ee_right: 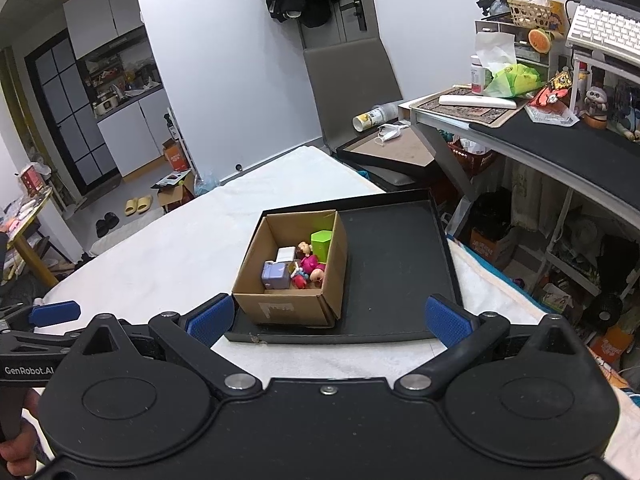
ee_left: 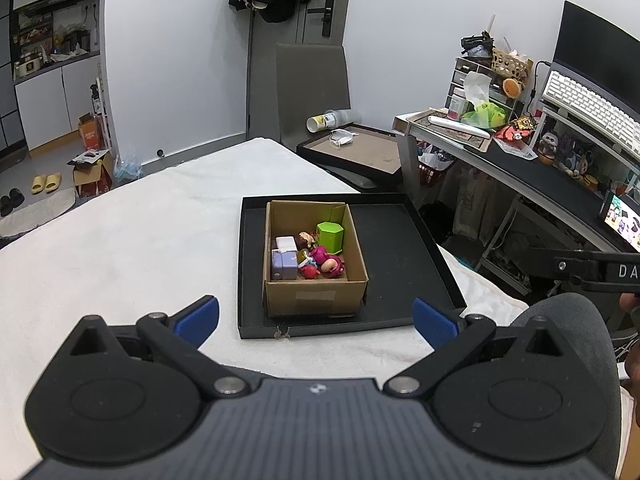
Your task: Organize rigid objects
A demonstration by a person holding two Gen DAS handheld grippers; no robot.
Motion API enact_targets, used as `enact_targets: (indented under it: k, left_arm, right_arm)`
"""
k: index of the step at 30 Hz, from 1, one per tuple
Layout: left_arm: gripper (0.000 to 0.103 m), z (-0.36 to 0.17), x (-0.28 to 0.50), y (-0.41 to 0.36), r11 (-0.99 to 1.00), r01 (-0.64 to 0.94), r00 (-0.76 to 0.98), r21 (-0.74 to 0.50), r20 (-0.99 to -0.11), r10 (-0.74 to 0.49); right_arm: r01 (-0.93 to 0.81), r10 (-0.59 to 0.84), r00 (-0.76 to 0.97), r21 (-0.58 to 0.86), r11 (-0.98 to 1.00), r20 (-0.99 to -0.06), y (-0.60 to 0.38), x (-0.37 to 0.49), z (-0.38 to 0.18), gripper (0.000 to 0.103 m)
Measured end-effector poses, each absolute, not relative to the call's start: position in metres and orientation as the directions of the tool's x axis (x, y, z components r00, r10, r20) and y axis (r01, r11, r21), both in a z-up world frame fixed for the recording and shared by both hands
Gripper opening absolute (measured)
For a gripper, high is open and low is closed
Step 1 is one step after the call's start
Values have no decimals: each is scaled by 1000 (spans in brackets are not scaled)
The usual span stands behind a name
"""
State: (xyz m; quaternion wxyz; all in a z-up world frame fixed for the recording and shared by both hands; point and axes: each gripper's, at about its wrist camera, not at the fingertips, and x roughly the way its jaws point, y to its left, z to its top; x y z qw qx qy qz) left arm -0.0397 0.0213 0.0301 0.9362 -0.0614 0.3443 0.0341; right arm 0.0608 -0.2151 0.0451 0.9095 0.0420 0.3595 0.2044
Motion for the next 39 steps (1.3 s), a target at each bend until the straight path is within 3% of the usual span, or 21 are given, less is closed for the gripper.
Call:
enact_targets:
  k: [39]
  left_arm:
    - [102, 25, -39, 16, 991, -86, 769, -102, -640, 1]
  right_arm:
    - [-327, 382, 668, 209, 922, -639, -217, 60, 39, 103]
